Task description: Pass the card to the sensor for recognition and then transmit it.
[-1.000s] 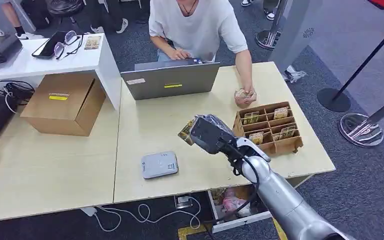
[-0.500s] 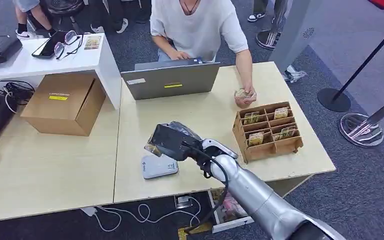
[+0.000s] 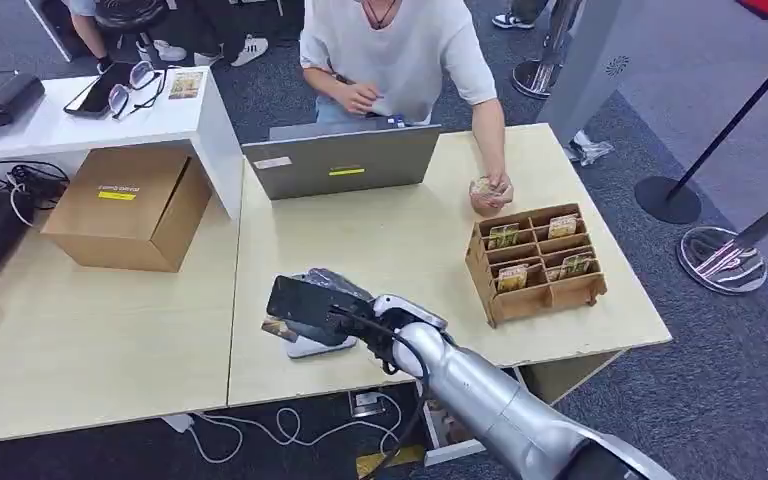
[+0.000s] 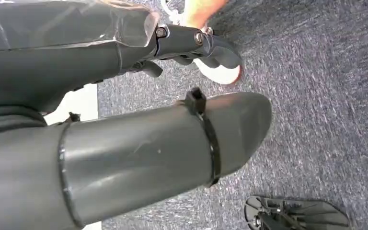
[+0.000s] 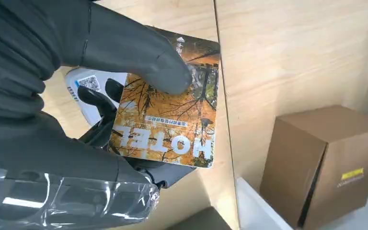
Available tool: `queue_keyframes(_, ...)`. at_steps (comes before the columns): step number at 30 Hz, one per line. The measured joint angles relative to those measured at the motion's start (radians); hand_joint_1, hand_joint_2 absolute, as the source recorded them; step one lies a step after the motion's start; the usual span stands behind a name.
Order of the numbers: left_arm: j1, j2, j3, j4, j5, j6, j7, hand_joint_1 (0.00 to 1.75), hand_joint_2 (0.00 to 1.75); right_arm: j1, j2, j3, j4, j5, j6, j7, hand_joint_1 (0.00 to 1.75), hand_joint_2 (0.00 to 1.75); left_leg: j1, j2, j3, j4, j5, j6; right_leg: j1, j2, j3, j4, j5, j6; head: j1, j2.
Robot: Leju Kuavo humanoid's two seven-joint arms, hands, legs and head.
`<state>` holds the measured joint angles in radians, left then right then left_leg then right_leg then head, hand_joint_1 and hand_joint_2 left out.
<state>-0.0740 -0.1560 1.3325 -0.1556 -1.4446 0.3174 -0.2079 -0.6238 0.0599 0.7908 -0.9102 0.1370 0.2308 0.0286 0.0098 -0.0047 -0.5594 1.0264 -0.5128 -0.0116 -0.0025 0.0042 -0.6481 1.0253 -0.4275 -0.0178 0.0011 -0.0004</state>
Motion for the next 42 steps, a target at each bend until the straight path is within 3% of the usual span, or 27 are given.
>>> queue_keyframes(21, 0.000, -0.003, 0.000, 0.000, 0.009, -0.002, 0.010, 0.00, 0.00, -0.006, 0.022, 0.033, 0.058, -0.001, -0.001, -0.012, 1.75, 1.75, 0.000, 0.000, 0.000, 0.000, 0.000, 0.000, 0.000, 0.000, 0.000, 0.000, 0.000, 0.000, 0.000, 0.000)
queue_keyframes(25, 0.000, -0.003, 0.000, 0.000, 0.007, -0.001, 0.010, 0.00, 0.00, -0.016, 0.032, 0.055, 0.101, 0.027, -0.036, -0.036, 1.75, 1.75, 0.000, 0.000, 0.000, 0.000, 0.000, 0.000, 0.000, 0.000, 0.000, 0.000, 0.000, 0.000, 0.000, 0.000)
queue_keyframes(30, 0.000, -0.002, 0.000, 0.001, -0.003, -0.002, 0.010, 0.00, 0.00, -0.036, 0.055, 0.078, 0.191, 0.103, -0.140, -0.057, 1.75, 1.75, 0.000, 0.000, 0.000, 0.000, 0.000, 0.000, 0.000, 0.000, 0.000, 0.000, 0.000, 0.000, 0.000, 0.000)
queue_keyframes(42, -0.001, -0.003, 0.000, 0.001, -0.021, -0.002, 0.013, 0.00, 0.00, -0.068, 0.082, 0.076, 0.344, 0.143, -0.202, -0.037, 1.75, 1.75, 0.000, 0.000, 0.000, 0.000, 0.000, 0.000, 0.000, 0.000, 0.000, 0.000, 0.000, 0.000, 0.000, 0.000)
